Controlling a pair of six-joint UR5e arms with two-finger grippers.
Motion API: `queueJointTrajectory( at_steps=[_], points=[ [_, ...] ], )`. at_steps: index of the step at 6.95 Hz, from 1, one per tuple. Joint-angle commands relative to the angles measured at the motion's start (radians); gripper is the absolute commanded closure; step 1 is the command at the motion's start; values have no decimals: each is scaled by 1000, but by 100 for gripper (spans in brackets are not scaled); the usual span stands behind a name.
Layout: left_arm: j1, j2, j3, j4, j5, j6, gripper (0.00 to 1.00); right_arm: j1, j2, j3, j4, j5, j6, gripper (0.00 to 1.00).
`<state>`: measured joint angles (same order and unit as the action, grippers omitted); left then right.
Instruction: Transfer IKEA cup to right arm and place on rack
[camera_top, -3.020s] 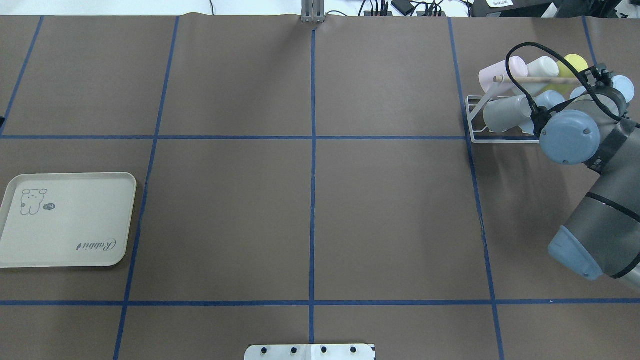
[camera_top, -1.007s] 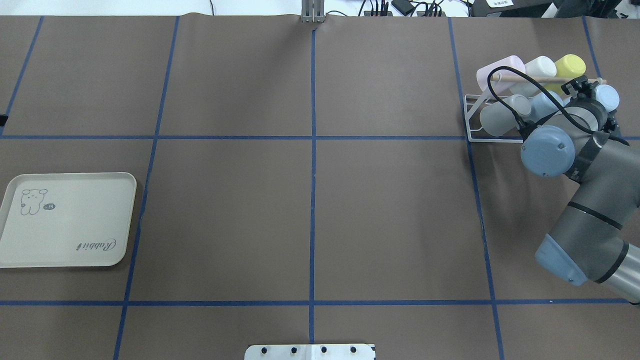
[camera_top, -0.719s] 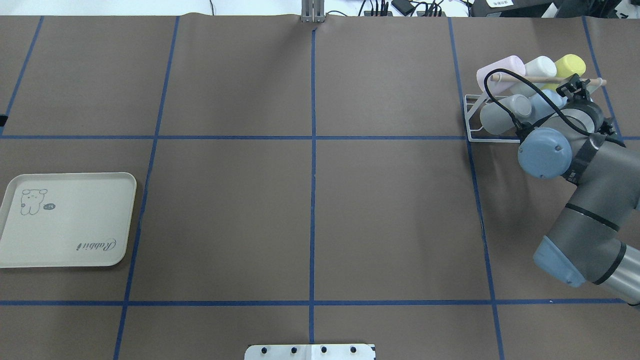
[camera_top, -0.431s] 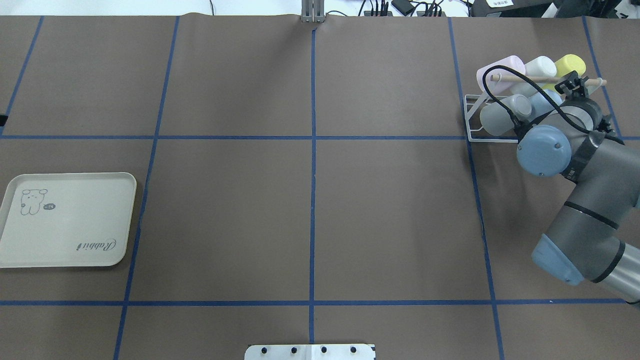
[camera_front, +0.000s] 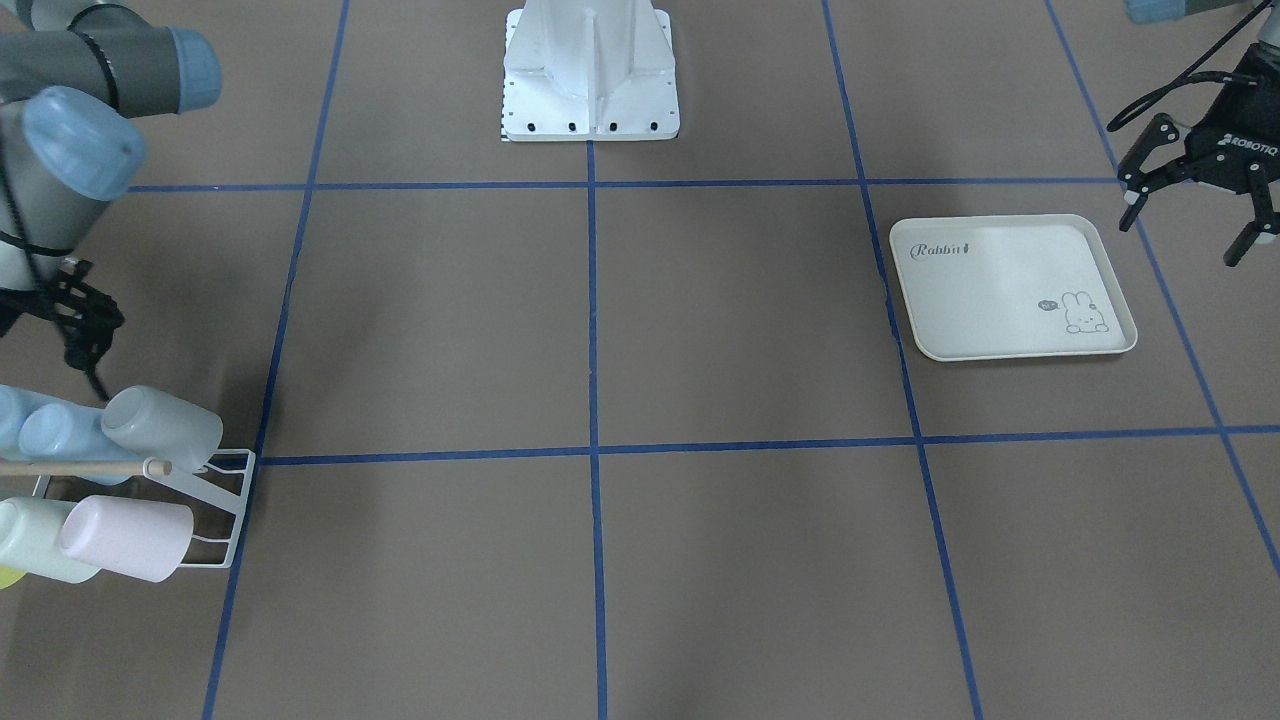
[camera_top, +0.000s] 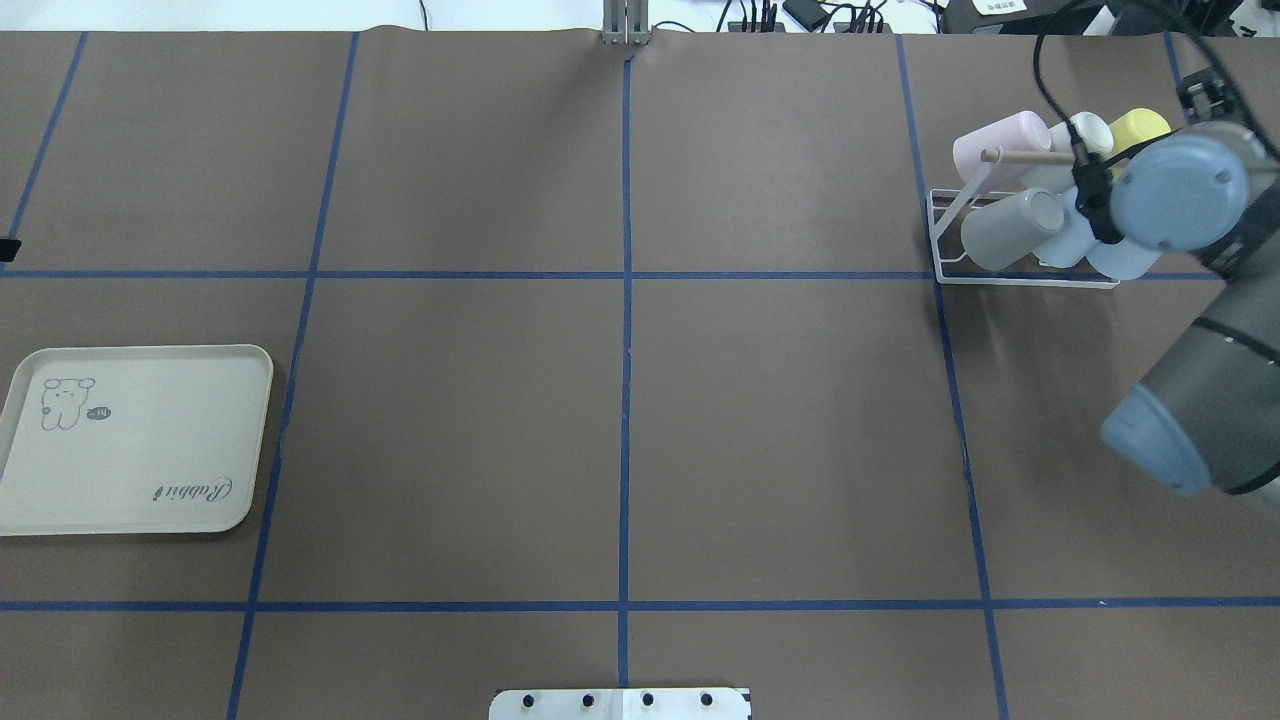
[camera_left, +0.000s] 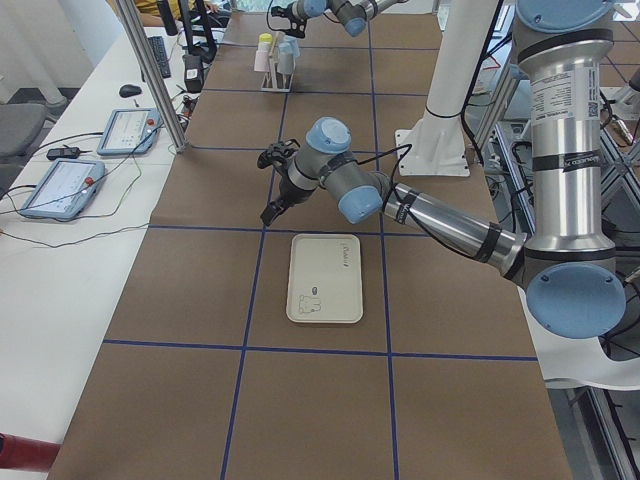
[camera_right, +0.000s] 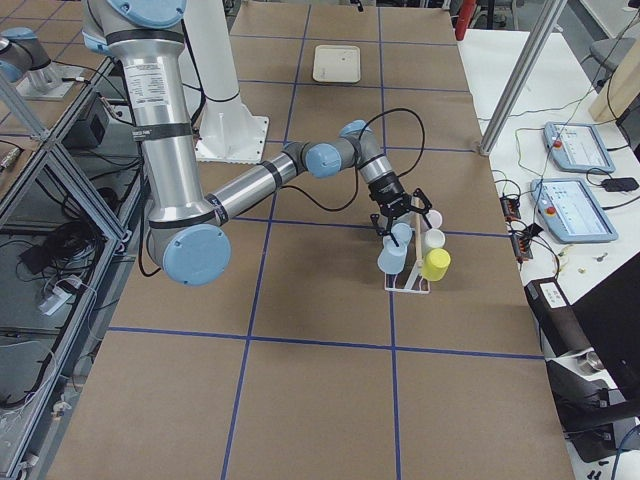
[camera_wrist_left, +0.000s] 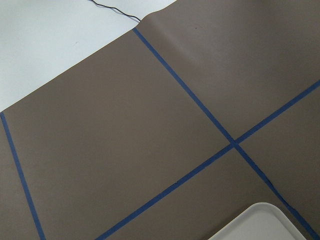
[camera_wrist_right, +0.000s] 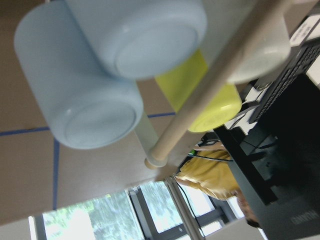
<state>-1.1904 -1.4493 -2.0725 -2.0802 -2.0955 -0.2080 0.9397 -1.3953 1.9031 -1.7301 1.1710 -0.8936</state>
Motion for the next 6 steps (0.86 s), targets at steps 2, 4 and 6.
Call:
queueJointTrajectory(
  at_steps=[2, 4, 6],
  points=[
    [0, 0, -1, -3, -6, -5, 0, 309, -52, 14, 0, 532, 412, 1],
    [0, 0, 2, -8, -6, -7, 0, 321, -143, 14, 50, 622, 849, 1],
    [0, 4, 5, -6, -5, -4, 0, 387, -211, -9, 50, 702, 848, 1]
  ],
)
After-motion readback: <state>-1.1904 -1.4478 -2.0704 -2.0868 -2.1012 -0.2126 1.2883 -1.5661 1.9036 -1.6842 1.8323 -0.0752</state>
